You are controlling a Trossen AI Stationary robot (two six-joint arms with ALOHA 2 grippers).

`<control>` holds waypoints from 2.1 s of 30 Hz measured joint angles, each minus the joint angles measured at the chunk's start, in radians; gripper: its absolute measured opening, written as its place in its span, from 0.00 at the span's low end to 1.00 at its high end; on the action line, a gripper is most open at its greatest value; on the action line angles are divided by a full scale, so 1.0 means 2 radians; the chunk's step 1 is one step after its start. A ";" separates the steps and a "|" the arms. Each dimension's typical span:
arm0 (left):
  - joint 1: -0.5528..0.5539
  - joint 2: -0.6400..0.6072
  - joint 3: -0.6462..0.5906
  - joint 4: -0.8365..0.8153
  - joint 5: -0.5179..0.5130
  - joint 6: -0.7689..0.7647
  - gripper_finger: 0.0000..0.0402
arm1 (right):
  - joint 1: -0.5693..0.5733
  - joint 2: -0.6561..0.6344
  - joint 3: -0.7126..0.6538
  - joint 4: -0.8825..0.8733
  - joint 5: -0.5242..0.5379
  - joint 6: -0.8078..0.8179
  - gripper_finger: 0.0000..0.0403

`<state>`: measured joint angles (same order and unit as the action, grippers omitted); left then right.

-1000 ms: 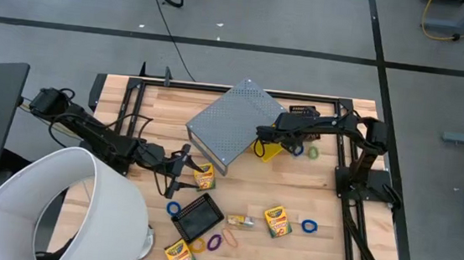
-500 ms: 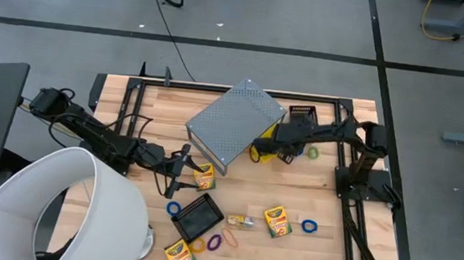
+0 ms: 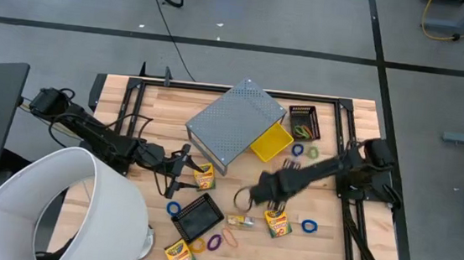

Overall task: Pick & Place Office Desk Supplies
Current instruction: Put the orange rubber band into the top black bin

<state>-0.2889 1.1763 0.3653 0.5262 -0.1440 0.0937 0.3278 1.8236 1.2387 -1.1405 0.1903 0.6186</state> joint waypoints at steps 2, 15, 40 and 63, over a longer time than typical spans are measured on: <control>0.000 0.000 0.000 0.000 0.004 0.000 0.62 | 0.025 0.000 0.000 0.069 -0.035 -0.013 0.47; 0.000 0.000 0.000 0.000 0.008 0.000 0.62 | 0.107 0.007 0.000 0.399 -0.051 -0.088 0.47; 0.000 0.002 -0.001 -0.003 0.007 -0.013 0.62 | 0.139 0.199 0.209 0.258 -0.045 -0.302 0.47; 0.000 0.002 -0.001 -0.004 0.007 -0.019 0.62 | 0.136 0.212 0.206 0.253 -0.054 -0.298 0.02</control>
<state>-0.2886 1.1809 0.3624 0.5175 -0.1295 0.0556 0.6007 2.2478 1.6508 -0.6350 0.0828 0.0221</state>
